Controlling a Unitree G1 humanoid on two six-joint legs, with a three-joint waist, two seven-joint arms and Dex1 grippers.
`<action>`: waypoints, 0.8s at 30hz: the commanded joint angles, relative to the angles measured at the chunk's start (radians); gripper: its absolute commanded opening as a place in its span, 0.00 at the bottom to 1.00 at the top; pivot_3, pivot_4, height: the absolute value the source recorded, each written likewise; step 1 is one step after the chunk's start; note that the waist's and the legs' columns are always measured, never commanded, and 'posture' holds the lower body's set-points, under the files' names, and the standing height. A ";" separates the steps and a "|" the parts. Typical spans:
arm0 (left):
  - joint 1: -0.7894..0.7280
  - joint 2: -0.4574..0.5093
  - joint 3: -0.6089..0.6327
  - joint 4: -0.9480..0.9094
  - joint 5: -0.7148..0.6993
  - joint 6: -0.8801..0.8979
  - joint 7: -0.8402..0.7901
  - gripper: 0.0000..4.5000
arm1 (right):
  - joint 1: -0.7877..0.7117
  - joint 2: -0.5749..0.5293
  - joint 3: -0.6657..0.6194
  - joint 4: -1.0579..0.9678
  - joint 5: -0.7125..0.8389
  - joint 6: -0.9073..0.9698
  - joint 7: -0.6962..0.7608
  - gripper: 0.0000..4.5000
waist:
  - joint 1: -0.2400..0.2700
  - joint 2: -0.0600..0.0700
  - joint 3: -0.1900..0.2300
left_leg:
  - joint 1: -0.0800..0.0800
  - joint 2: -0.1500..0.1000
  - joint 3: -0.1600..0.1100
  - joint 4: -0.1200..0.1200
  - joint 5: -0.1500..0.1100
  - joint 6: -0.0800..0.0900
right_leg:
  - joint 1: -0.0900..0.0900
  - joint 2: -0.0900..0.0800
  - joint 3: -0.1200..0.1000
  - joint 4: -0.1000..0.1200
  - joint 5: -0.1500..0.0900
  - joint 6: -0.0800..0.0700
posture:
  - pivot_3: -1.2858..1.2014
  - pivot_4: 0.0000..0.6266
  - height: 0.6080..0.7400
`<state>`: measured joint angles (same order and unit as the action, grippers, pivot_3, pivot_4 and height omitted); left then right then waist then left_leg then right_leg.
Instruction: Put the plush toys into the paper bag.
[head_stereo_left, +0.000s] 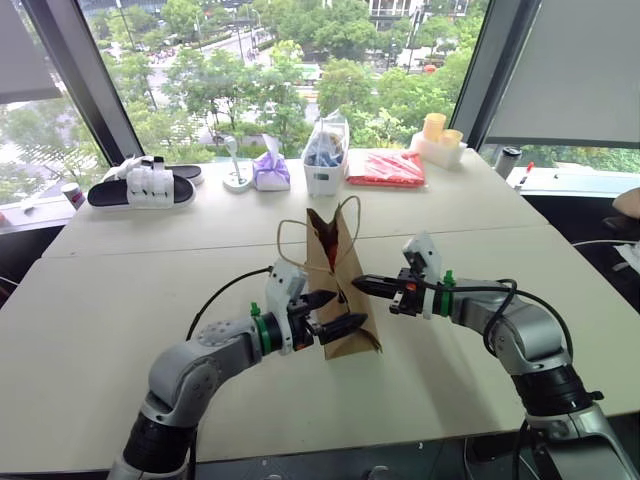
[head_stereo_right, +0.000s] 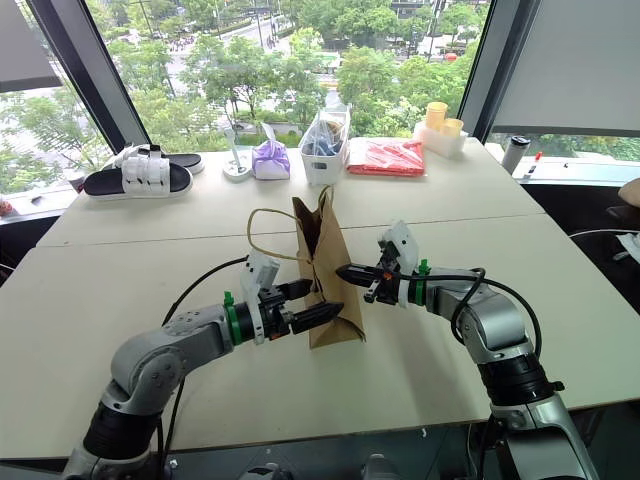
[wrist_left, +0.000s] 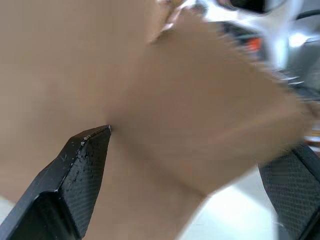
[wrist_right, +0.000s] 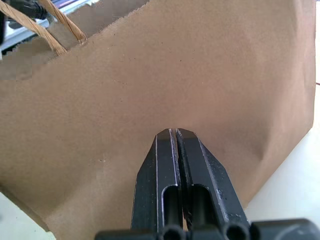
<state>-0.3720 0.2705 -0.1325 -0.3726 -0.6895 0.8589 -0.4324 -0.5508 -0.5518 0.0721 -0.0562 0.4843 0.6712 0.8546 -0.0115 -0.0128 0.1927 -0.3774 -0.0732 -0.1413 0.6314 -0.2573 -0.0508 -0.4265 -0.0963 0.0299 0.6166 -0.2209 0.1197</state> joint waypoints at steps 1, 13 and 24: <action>-0.015 -0.065 -0.008 -0.041 0.042 -0.012 0.100 1.00 | -0.001 0.007 -0.008 -0.061 0.009 0.006 -0.004 0.02 | 0.001 0.000 0.000 | 0.000 0.000 0.000 0.000 0.000 0.000 | 0.000 0.000 0.000 0.000 0.000 0.000 | 0.52 0.24 1.00; -0.001 -0.156 0.018 -0.082 0.067 -0.012 0.200 1.00 | 0.004 0.016 0.001 -0.084 0.006 0.033 -0.019 0.02 | 0.000 0.000 0.000 | 0.000 0.000 0.000 0.000 0.000 0.000 | 0.000 0.000 0.000 0.000 0.000 0.000 | 0.52 0.24 1.00; 0.001 -0.124 0.037 -0.106 0.071 0.025 0.213 0.95 | 0.016 0.020 -0.006 -0.102 0.007 0.041 -0.031 0.00 | 0.000 0.000 0.000 | 0.000 0.000 0.000 0.000 0.000 0.000 | 0.000 0.000 0.000 0.000 0.000 0.000 | 0.52 0.24 1.00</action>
<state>-0.3642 0.1441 -0.0948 -0.4360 -0.6205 0.8864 -0.2144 -0.5315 -0.5382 0.0721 -0.1147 0.4850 0.7141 0.8264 -0.0110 -0.0129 0.1927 -0.3773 -0.0735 -0.1413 0.6318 -0.2573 -0.0508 -0.4262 -0.0962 0.0299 0.6167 -0.2207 0.1199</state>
